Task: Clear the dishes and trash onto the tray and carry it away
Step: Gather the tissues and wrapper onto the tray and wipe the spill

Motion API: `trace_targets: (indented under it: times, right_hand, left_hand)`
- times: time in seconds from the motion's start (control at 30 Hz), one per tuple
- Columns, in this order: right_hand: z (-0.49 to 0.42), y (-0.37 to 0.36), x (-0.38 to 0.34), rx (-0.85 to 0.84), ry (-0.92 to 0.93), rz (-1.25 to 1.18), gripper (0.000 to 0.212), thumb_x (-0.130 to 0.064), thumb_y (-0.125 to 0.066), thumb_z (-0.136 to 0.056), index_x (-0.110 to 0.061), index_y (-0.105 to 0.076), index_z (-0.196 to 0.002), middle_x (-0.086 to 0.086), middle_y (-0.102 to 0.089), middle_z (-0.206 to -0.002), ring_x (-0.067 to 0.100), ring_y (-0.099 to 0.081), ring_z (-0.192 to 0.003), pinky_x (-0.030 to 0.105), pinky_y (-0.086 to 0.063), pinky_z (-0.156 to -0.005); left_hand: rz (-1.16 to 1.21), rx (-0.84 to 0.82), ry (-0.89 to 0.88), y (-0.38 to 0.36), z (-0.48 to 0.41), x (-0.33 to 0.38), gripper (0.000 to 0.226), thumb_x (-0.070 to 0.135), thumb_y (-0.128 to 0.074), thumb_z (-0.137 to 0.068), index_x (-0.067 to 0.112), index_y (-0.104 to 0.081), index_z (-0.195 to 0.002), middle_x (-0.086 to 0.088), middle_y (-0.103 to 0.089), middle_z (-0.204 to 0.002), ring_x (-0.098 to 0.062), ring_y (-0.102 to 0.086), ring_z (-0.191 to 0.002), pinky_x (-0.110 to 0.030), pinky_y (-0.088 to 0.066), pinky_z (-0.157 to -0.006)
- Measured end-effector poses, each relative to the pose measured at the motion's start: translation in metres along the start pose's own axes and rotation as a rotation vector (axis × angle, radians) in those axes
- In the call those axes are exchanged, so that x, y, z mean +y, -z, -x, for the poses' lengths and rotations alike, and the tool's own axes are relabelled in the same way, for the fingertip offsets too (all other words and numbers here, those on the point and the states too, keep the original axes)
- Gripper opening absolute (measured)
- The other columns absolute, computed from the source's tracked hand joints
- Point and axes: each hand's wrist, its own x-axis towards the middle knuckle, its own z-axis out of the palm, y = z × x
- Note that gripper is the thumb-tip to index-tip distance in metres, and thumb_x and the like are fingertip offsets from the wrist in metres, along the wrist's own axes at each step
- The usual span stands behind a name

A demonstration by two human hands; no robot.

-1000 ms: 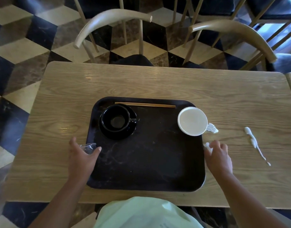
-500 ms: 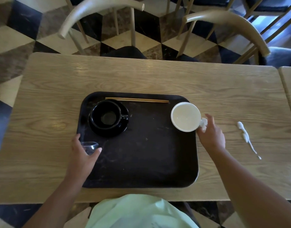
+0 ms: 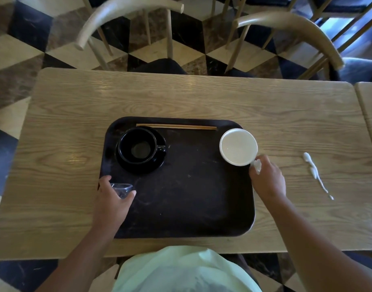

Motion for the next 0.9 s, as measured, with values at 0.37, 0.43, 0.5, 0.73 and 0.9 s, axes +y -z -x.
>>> trace_targets:
  times: [0.37, 0.43, 0.5, 0.73, 0.9]
  right_hand:
    - [0.055, -0.024, -0.026, -0.045, 0.095, 0.006, 0.024, -0.035, -0.051, -0.094, -0.025, -0.05, -0.116, 0.007, -0.061, -0.106, 0.034, -0.064, -0.088, 0.038, -0.047, -0.067]
    - [0.056, -0.028, -0.031, -0.058, 0.106, -0.006, 0.025, -0.035, -0.05, -0.094, -0.025, -0.05, -0.117, 0.007, -0.061, -0.105, 0.033, -0.063, -0.086, 0.037, -0.047, -0.066]
    - [0.055, -0.034, -0.033, -0.081, 0.103, -0.018, 0.027, -0.034, -0.05, -0.094, -0.024, -0.049, -0.119, 0.009, -0.061, -0.106, 0.035, -0.062, -0.087, 0.036, -0.043, -0.066]
    - [0.068, -0.047, -0.035, -0.126, 0.106, -0.043, 0.058, -0.033, -0.058, -0.092, -0.033, -0.031, -0.143, 0.008, -0.058, -0.125, 0.034, -0.064, -0.098, 0.042, -0.052, -0.075]
    - [0.089, -0.049, -0.027, -0.103, 0.062, -0.128, 0.086, -0.026, -0.07, -0.088, -0.03, -0.014, -0.153, 0.01, -0.043, -0.131, 0.034, -0.063, -0.1, 0.044, -0.052, -0.082]
  left_hand:
    - [-0.155, 0.064, -0.096, 0.001, 0.003, -0.001, 0.066, 0.024, -0.082, -0.073, 0.002, -0.044, -0.123, -0.019, -0.054, -0.117, -0.037, -0.051, -0.11, -0.046, -0.046, -0.087]
    - [-0.139, 0.048, -0.085, 0.003, 0.003, -0.004, 0.069, 0.024, -0.081, -0.075, 0.002, -0.042, -0.127, -0.019, -0.053, -0.122, -0.038, -0.051, -0.112, -0.047, -0.047, -0.088]
    - [-0.121, 0.04, -0.081, 0.003, 0.004, -0.005, 0.074, 0.026, -0.08, -0.076, 0.004, -0.038, -0.133, -0.019, -0.051, -0.127, -0.037, -0.052, -0.115, -0.048, -0.05, -0.089]
    - [-0.119, 0.04, -0.107, 0.003, 0.01, -0.003, 0.078, 0.03, -0.08, -0.075, 0.009, -0.034, -0.135, -0.018, -0.049, -0.131, -0.036, -0.051, -0.116, -0.048, -0.052, -0.086]
    - [-0.116, 0.017, -0.102, 0.004, 0.013, -0.002, 0.085, 0.034, -0.079, -0.076, 0.017, -0.026, -0.141, -0.013, -0.045, -0.139, -0.033, -0.046, -0.124, -0.048, -0.051, -0.092]
